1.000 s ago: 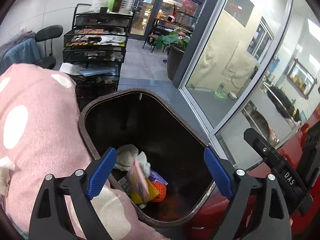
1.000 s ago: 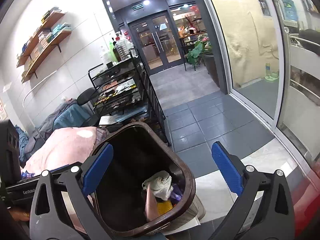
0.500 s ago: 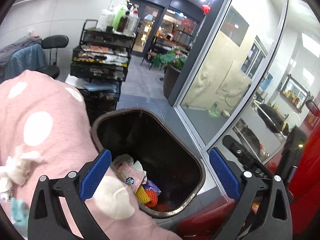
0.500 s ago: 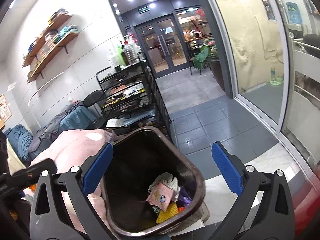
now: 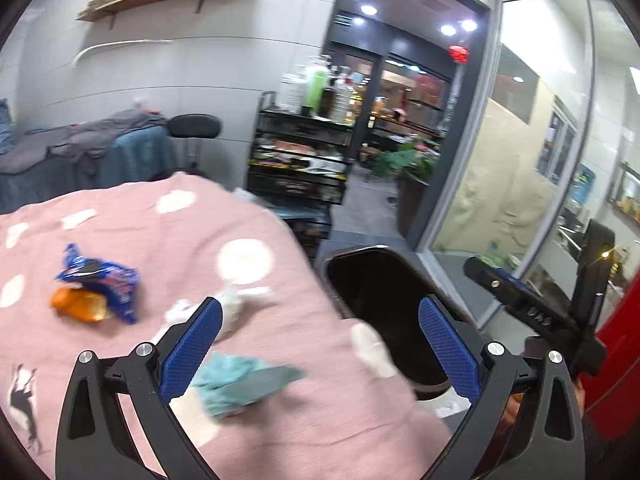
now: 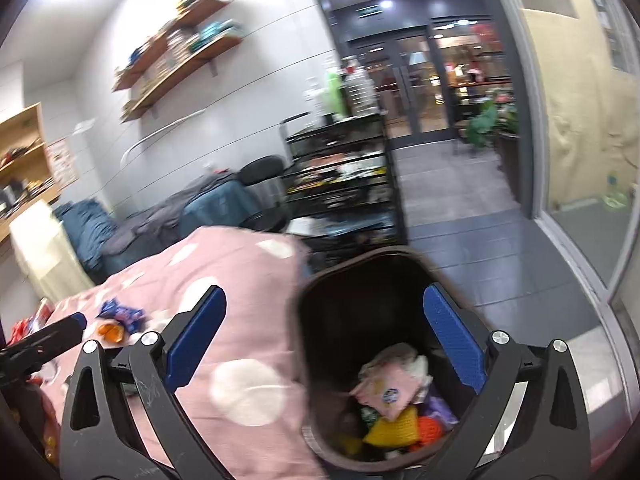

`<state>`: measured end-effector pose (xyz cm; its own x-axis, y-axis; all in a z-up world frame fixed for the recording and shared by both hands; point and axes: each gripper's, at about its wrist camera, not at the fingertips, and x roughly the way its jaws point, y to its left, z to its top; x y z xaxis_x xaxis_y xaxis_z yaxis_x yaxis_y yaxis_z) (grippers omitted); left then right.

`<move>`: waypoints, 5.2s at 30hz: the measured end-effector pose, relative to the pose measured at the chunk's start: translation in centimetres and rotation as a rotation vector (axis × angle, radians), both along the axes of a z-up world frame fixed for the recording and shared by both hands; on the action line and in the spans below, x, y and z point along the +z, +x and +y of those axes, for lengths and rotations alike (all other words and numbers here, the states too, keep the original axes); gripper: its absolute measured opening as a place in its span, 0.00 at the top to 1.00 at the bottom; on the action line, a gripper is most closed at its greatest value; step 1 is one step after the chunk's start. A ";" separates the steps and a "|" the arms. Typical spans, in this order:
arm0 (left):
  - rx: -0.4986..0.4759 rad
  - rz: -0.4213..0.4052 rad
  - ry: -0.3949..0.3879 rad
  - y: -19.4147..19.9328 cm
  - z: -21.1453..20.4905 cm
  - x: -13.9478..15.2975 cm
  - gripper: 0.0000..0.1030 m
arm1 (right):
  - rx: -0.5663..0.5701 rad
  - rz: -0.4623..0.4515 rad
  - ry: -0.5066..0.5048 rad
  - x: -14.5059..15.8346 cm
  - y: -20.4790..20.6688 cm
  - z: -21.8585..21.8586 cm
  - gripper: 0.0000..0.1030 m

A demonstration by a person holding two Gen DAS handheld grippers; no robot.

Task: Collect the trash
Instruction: 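Grasp the purple yogurt cup with the left tool while the right tool reaches the teal cloth, then grasp the teal cloth with the right tool and drop it into the bin, then carry the yogurt cup over the bin and open the left tool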

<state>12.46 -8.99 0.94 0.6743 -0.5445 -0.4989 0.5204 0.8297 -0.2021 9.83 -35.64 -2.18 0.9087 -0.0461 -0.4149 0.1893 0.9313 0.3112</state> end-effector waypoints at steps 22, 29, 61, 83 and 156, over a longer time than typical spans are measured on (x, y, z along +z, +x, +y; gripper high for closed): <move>0.895 0.199 0.128 1.9 30.9 -3.4 0.05 | 0.565 0.122 -0.086 0.8 6.9 19.5 0.05; 0.939 0.396 -0.005 5.6 39.6 -4.2 0.06 | 0.577 0.171 -0.057 -0.4 7.3 20.4 0.05; 0.531 0.188 -0.045 3.2 25.6 -2.1 0.33 | 0.626 0.460 -0.170 -5.0 12.0 21.3 0.69; 0.195 0.101 -0.091 1.5 11.5 -0.9 0.33 | 0.522 0.176 0.006 -1.0 5.5 13.3 0.90; -0.312 0.284 0.136 6.4 -15.7 -5.7 0.32 | -0.296 0.076 0.012 -2.5 -2.6 -7.3 0.09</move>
<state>18.86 -24.73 -4.79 0.3134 -0.6170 -0.7219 0.6896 0.6705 -0.2737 7.24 -42.92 -4.65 0.8226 -0.2995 -0.4834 0.4755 0.8284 0.2959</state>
